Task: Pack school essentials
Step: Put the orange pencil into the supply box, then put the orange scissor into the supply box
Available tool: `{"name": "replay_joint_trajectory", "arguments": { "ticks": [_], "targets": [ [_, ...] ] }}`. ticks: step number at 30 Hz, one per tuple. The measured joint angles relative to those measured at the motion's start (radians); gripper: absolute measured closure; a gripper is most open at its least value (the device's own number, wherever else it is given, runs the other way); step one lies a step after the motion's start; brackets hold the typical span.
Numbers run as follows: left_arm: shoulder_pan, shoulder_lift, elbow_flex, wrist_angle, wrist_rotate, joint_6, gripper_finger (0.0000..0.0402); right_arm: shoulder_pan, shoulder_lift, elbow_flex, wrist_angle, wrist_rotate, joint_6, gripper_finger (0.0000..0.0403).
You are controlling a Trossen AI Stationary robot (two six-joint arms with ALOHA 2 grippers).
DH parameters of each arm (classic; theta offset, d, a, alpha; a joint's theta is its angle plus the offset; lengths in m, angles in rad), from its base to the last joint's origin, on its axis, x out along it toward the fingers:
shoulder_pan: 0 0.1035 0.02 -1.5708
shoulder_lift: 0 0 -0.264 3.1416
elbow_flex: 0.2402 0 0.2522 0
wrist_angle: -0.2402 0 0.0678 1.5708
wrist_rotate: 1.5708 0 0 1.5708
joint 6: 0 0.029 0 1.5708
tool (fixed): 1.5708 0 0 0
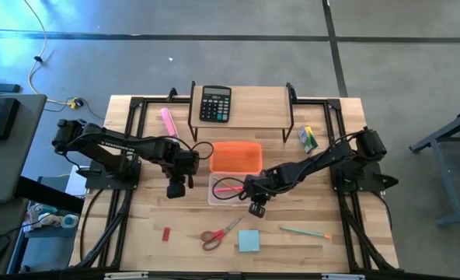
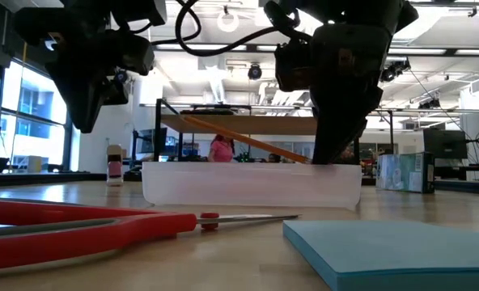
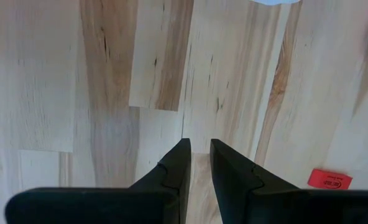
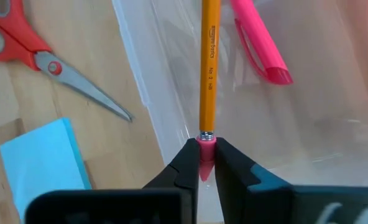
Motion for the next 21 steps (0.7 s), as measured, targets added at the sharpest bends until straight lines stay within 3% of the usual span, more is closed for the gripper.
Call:
{"name": "replay_joint_trajectory", "arguments": {
  "ticks": [10, 16, 21],
  "targets": [
    [0.0, 0.0, 0.0, 0.0, 0.0, 0.0, 0.0351, 0.0, 0.0, 0.0, -0.017, -0.002, 0.052, 0.0282],
    [0.0, 0.0, 0.0, 0.0, 0.0, -0.007, 0.0351, -0.001, -0.038, 0.0, -0.016, -0.016, 0.054, 0.0274],
    [0.0, 0.0, 0.0, 0.0, 0.0, -0.026, 0.0351, -0.002, -0.099, 0.0, -0.03, 0.032, 0.075, 0.0274]
  ]
}}
